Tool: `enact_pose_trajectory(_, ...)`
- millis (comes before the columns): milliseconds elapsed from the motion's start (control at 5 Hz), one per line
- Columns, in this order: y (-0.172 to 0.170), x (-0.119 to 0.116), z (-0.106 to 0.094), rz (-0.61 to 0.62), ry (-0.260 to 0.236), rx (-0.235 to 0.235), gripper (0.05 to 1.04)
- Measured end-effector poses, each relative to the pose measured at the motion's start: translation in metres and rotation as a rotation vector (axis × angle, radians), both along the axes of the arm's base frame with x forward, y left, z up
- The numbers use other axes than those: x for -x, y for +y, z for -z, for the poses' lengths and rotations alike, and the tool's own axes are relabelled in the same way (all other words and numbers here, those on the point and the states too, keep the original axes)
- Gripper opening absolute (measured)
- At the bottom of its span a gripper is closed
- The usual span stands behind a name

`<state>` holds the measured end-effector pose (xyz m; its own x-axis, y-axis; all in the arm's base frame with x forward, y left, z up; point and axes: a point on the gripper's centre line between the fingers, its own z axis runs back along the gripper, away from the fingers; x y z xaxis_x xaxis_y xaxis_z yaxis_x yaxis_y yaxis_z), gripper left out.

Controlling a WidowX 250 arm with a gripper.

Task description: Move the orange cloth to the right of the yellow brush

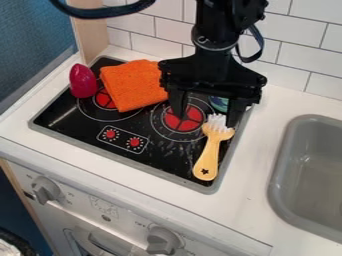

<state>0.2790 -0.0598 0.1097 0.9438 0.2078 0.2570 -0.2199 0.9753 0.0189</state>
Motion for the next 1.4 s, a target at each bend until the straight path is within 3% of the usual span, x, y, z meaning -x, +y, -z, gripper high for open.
enact_pose_trajectory(200,0.0,0.002,0.008,-0.003,0.028,-0.003,1.001)
enact_pose_trajectory(600,0.031,-0.004,0.004,-0.119,0.015,0.03,1.001)
enact_pose_trajectory(800,0.059,-0.016,-0.004,-0.244,-0.016,0.067,1.001)
enact_pose_trajectory(1000,0.087,-0.04,0.008,-0.361,0.018,0.072,1.001)
enact_pose_trajectory(1400,0.118,-0.082,0.034,-0.464,0.038,0.081,1.001)
